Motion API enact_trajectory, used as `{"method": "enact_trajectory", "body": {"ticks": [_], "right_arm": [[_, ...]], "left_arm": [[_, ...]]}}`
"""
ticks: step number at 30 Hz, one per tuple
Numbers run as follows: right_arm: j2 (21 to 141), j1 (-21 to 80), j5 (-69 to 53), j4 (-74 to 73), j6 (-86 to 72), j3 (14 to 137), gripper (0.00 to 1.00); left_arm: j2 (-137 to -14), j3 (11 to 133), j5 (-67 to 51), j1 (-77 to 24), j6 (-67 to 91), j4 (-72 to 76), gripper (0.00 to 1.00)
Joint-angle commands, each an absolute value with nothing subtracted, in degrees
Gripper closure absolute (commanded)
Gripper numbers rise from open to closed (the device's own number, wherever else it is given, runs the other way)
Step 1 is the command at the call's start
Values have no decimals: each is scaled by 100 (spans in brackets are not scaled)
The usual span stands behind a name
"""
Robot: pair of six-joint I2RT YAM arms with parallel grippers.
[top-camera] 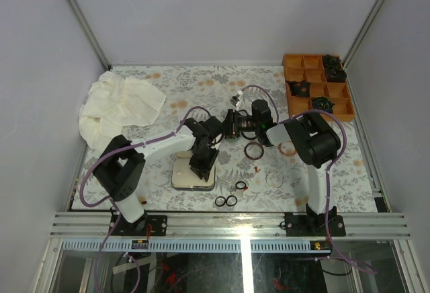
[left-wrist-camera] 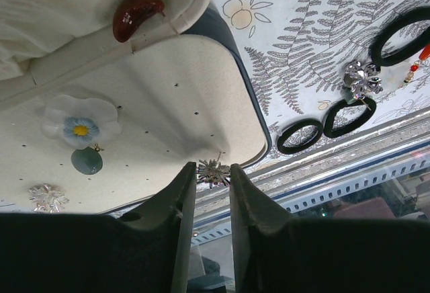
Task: Organize the mixed jewelry
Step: Place the jewelry in the jewelry box.
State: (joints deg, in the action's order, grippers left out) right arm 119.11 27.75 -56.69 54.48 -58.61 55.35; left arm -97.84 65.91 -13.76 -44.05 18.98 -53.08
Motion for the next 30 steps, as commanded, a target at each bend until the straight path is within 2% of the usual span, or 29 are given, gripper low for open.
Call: {"method": "enact_trajectory", "body": {"ticks": [1, 30], "right_arm": [[11784, 2837, -5906, 6105, -6165, 5647, 60], [11828, 2831, -5915, 6298, -6293, 5625, 60]], "left_arm": [[-9983, 6719, -1382, -4518, 1817, -5155, 100], [-10089, 6829, -1219, -4724, 1915, -5071, 100]]}}
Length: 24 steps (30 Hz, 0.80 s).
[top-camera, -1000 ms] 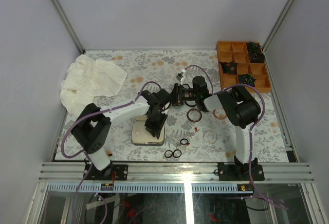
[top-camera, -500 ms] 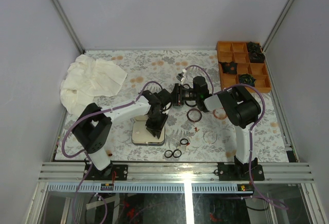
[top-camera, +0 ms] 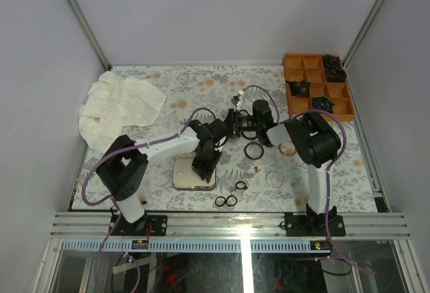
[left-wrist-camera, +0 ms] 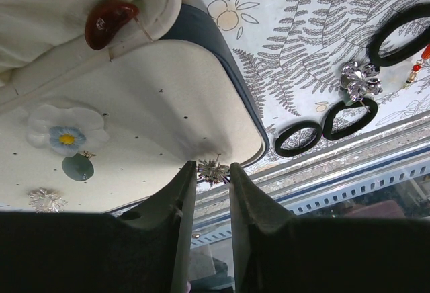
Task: Organize the mixed jewelry
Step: Place the jewelry in the jewelry box.
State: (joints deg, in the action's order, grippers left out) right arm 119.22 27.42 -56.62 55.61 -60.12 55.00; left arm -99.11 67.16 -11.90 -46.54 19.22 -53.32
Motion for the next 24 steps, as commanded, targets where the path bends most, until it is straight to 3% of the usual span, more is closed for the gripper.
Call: {"method": "enact_trajectory", "body": {"ticks": [1, 18, 24], "right_arm": [[11825, 2835, -5917, 6316, -6300, 5619, 61], [11854, 2830, -5923, 6397, -6367, 5618, 60], [11855, 2830, -5924, 6449, -6398, 5615, 60]], "left_arm": [[-10097, 6828, -1185, -4728, 1916, -5073, 100], [-10252, 6924, -806, -4944, 2009, -5081, 100], [-10261, 6951, -796, -4956, 2026, -5098, 89]]}}
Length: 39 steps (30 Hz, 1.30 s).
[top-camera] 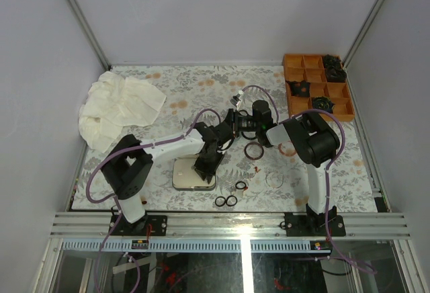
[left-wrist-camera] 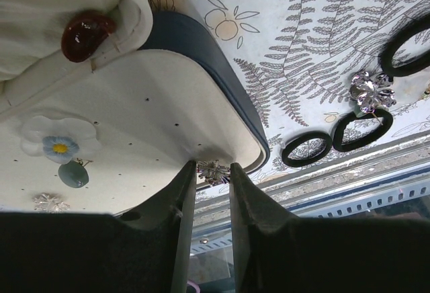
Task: Organize the mixed jewelry
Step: Place the jewelry in the jewelry box.
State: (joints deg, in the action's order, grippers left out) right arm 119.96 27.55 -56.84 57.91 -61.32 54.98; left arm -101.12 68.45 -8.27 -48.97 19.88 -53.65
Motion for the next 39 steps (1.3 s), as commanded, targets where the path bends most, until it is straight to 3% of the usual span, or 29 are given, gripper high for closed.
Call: {"method": "enact_trajectory", "body": {"ticks": [1, 14, 39], "right_arm": [[11857, 2832, -5928, 6451, -6406, 5622, 60], [11863, 2837, -5915, 6473, -6416, 5606, 61], [11936, 2902, -5890, 6297, -6312, 5690, 60]], "left_arm": [[-10251, 6952, -792, -4970, 2022, -5098, 87], [-10133, 6933, -662, -5036, 2095, -5090, 63], [-9266, 6826, -631, -5028, 2432, -4735, 57]]}}
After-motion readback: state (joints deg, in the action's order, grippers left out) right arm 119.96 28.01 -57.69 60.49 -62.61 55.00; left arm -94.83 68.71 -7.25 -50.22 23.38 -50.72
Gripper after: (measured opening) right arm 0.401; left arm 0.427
